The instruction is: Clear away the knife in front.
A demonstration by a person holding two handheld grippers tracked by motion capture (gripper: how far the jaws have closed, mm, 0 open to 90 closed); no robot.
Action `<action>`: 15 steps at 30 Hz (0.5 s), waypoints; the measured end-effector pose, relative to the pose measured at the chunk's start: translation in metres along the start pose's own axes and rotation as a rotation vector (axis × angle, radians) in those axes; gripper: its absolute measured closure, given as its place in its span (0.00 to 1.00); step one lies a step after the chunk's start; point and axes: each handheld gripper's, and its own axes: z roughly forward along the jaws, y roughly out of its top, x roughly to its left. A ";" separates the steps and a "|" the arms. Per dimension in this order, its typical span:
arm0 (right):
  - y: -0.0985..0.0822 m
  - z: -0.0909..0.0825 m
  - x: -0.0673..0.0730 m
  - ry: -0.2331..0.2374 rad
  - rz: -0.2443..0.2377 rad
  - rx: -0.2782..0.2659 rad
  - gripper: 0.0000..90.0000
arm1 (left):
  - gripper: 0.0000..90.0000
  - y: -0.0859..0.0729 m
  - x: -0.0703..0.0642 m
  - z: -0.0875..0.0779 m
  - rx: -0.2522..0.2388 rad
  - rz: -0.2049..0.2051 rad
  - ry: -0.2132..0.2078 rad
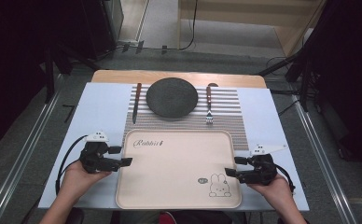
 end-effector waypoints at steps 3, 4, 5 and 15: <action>0.000 0.000 0.000 0.000 -0.002 -0.001 0.34 | 0.28 0.000 0.001 0.001 0.004 0.000 -0.005; 0.000 0.000 0.000 0.001 -0.002 -0.001 0.34 | 0.28 -0.001 0.002 0.001 0.005 -0.003 -0.007; -0.001 0.000 0.000 0.001 0.000 0.000 0.34 | 0.28 -0.001 0.002 0.002 0.008 -0.002 -0.006; -0.001 0.000 0.000 -0.002 -0.003 0.002 0.34 | 0.31 -0.001 0.002 0.002 0.003 0.005 0.010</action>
